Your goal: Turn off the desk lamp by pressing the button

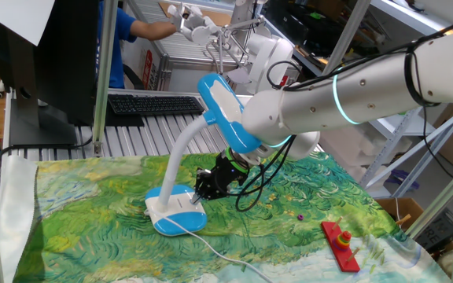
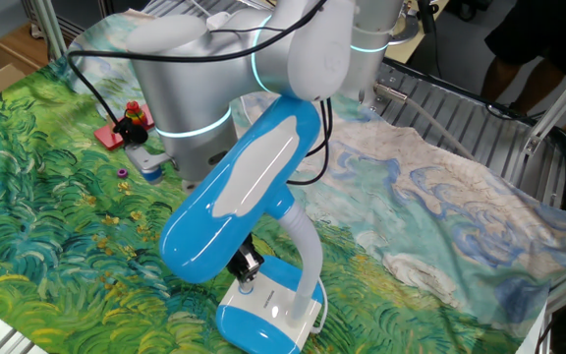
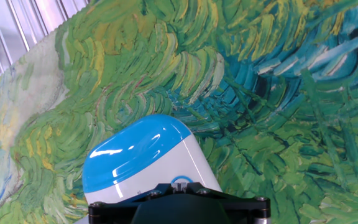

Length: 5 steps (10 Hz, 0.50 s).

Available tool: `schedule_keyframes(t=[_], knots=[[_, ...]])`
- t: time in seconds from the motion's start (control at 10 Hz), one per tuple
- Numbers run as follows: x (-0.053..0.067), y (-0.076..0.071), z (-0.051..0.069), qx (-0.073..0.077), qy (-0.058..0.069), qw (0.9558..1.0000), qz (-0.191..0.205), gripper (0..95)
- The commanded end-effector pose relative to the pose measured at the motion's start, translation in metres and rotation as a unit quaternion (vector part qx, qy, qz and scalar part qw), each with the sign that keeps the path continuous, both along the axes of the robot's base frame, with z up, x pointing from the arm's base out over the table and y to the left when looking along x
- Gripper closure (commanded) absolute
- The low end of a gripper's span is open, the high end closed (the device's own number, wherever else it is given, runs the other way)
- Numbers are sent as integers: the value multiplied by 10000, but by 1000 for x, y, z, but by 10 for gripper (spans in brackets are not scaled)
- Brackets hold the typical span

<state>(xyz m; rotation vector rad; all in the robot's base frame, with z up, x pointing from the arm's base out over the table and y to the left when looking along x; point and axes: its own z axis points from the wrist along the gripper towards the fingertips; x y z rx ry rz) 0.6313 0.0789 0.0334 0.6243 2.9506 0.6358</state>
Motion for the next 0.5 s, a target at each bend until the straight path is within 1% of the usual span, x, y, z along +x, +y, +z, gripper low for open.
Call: schedule_keyframes(t=[0.1,0.5], knots=[[2,6,-18,-2,-16,10000,-16,950],[2,8,-20,8,-36,10000,-56,950]])
